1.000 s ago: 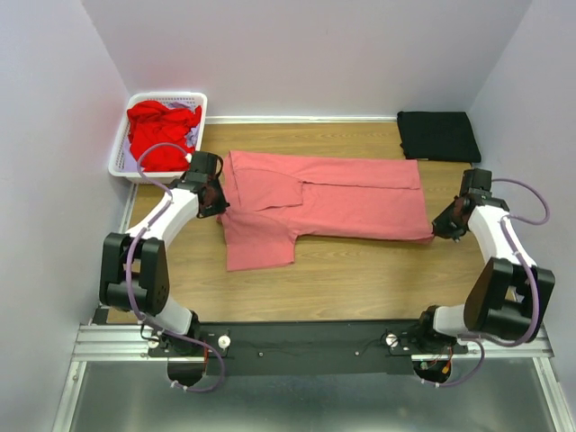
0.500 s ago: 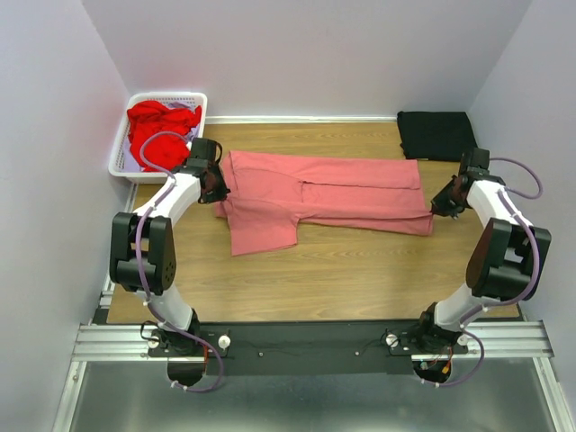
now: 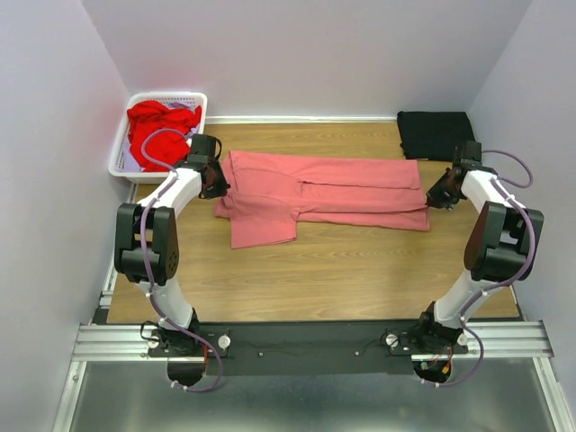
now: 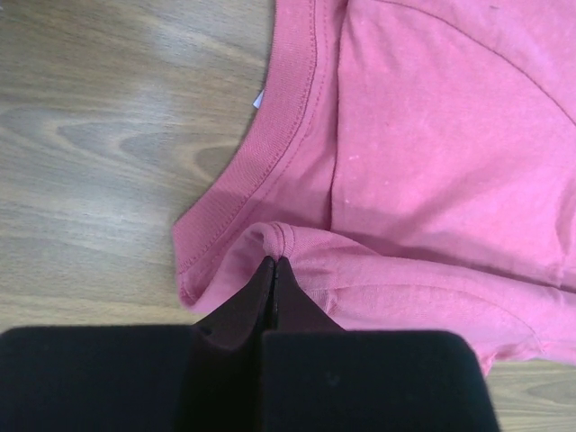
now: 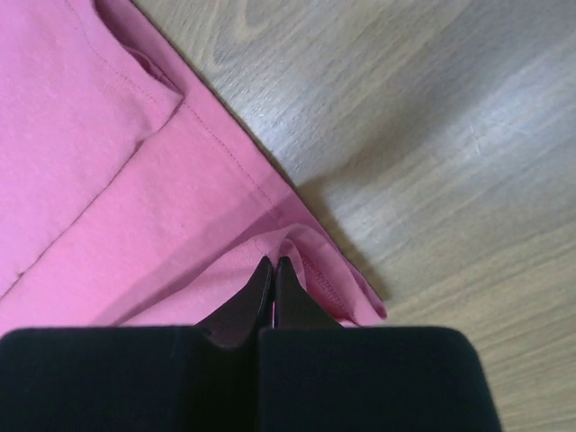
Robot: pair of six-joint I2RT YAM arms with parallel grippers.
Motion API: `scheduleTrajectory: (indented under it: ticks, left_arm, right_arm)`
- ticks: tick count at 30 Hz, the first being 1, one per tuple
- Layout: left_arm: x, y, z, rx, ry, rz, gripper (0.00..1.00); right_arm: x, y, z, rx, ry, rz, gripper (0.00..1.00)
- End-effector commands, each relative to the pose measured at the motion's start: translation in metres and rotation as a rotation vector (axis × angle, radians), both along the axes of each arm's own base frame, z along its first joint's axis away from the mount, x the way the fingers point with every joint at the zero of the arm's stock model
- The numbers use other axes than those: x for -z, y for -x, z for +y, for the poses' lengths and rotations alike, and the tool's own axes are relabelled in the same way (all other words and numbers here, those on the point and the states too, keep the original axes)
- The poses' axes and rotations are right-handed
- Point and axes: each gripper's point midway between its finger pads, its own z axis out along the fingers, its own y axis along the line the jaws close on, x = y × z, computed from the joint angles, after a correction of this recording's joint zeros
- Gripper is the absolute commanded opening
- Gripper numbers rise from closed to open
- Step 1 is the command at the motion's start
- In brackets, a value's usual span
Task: Fold and stack the t-shirts
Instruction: Fold the tshirt
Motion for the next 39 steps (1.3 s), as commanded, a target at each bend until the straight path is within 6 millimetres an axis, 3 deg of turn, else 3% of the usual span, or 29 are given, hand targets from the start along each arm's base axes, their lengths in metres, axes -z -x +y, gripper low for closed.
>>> scheduleTrajectory:
  ticks: [1, 8, 16, 19, 28, 29, 32, 36, 39]
  left_arm:
    - [0.003, -0.008, 0.007, -0.014, -0.016, -0.013, 0.00]
    - [-0.001, -0.025, 0.007, -0.011, -0.023, -0.049, 0.00]
    - [0.018, -0.025, 0.007, 0.004, -0.032, -0.030, 0.00]
    - [0.018, -0.028, 0.007, 0.007, -0.031, -0.040, 0.00]
    - [0.005, -0.033, 0.010, 0.010, -0.048, -0.075, 0.05]
    - [0.005, -0.033, 0.010, 0.011, -0.052, -0.079, 0.07]
    - [-0.001, -0.032, 0.011, 0.016, -0.059, -0.091, 0.28]
    - [-0.024, -0.032, 0.013, 0.010, -0.076, -0.153, 0.60]
    - [-0.045, -0.028, 0.012, 0.020, -0.099, -0.196, 0.69]
  right_arm:
    - [0.004, -0.015, -0.001, -0.015, 0.012, -0.012, 0.01]
    - [0.020, -0.022, 0.003, -0.032, -0.018, 0.005, 0.01]
    - [0.034, -0.024, 0.003, -0.026, -0.012, 0.022, 0.05]
    - [0.034, -0.026, 0.004, -0.033, -0.020, 0.017, 0.09]
    - [0.017, -0.032, 0.003, -0.034, -0.011, -0.030, 0.09]
    - [0.015, -0.033, 0.003, -0.034, -0.012, -0.036, 0.11]
    - [0.007, -0.034, 0.004, -0.042, -0.012, -0.054, 0.23]
    - [-0.013, -0.035, 0.010, -0.076, -0.018, -0.106, 0.48]
    - [-0.035, -0.035, 0.013, -0.110, -0.009, -0.159, 0.64]
